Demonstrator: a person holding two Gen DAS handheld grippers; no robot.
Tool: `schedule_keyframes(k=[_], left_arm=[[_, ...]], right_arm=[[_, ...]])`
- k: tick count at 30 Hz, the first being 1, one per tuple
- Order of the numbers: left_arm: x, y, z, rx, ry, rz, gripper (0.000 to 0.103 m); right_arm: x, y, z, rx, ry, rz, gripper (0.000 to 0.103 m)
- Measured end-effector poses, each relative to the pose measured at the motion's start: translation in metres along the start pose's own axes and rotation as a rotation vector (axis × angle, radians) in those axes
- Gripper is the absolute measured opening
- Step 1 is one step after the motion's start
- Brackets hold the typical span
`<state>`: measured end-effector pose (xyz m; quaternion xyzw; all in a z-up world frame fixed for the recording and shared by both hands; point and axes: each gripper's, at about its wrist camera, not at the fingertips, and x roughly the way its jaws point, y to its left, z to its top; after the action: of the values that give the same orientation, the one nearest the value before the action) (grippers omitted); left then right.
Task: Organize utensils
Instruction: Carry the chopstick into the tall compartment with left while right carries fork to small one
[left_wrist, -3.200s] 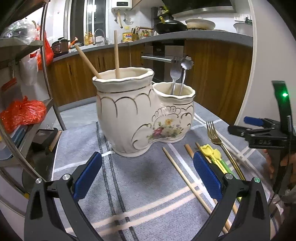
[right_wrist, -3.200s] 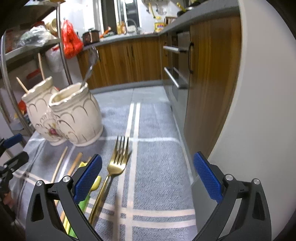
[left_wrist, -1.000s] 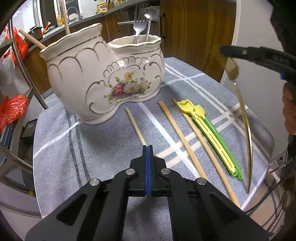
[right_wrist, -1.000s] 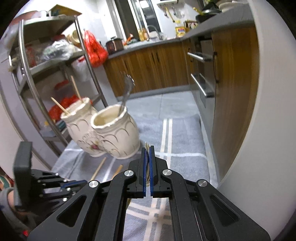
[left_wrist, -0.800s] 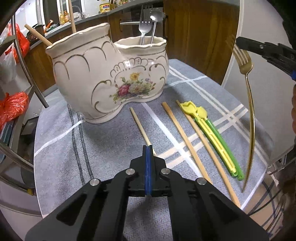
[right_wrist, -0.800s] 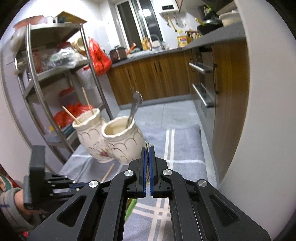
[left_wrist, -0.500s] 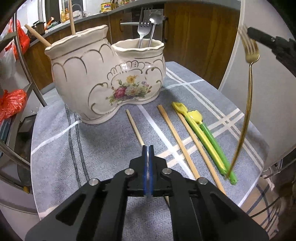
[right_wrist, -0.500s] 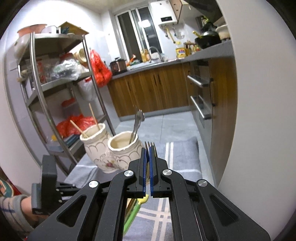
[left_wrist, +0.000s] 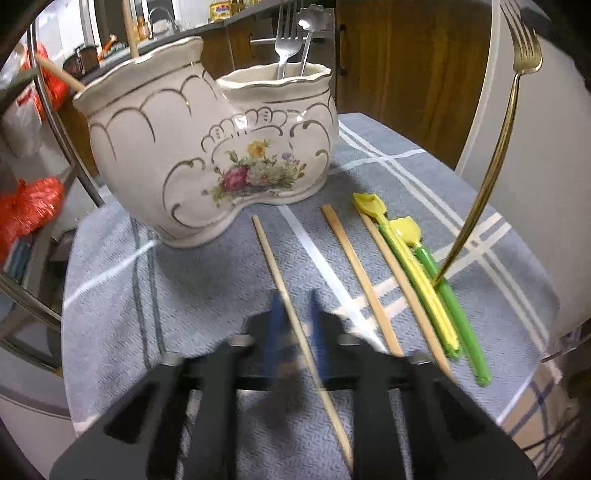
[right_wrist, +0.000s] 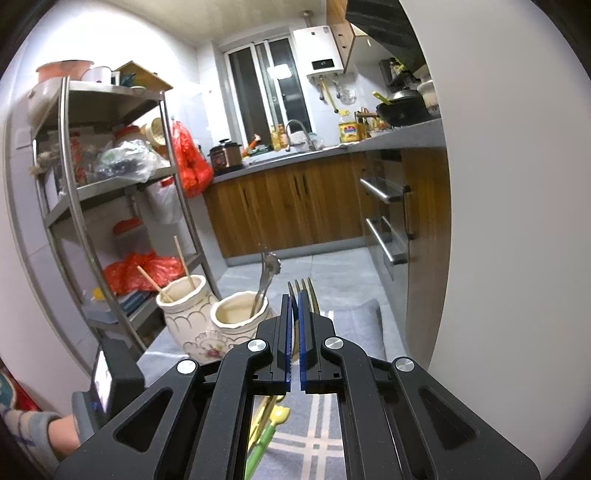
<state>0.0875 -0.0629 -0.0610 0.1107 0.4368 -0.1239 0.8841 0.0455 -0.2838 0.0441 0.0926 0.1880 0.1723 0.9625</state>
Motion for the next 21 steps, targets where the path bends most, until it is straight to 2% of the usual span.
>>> schedule_keyframes(k=[3,6,10,16,21], left_arm=[[-0.001,0.002,-0.001,0.011,-0.006,-0.007,0.004],[-0.007,0.012,-0.002,0.002,-0.026,-0.046,0.004],[-0.021,0.025,-0.008,0.003,-0.089,-0.091,0.004],[-0.051,0.035,-0.018,0.032,-0.278,-0.119,0.004],[-0.078,0.041,-0.013,0.051,-0.427,-0.098,0.004]], right_arm=[[-0.002,0.002,0.002,-0.003,-0.006,0.006,0.004],[-0.005,0.005,0.004,-0.004,-0.018,0.008,0.004],[-0.007,0.006,0.006,-0.004,-0.024,0.008,0.004],[-0.008,0.017,0.010,-0.022,-0.030,0.012,0.004],[0.000,0.030,0.019,-0.034,-0.031,0.019,0.004]])
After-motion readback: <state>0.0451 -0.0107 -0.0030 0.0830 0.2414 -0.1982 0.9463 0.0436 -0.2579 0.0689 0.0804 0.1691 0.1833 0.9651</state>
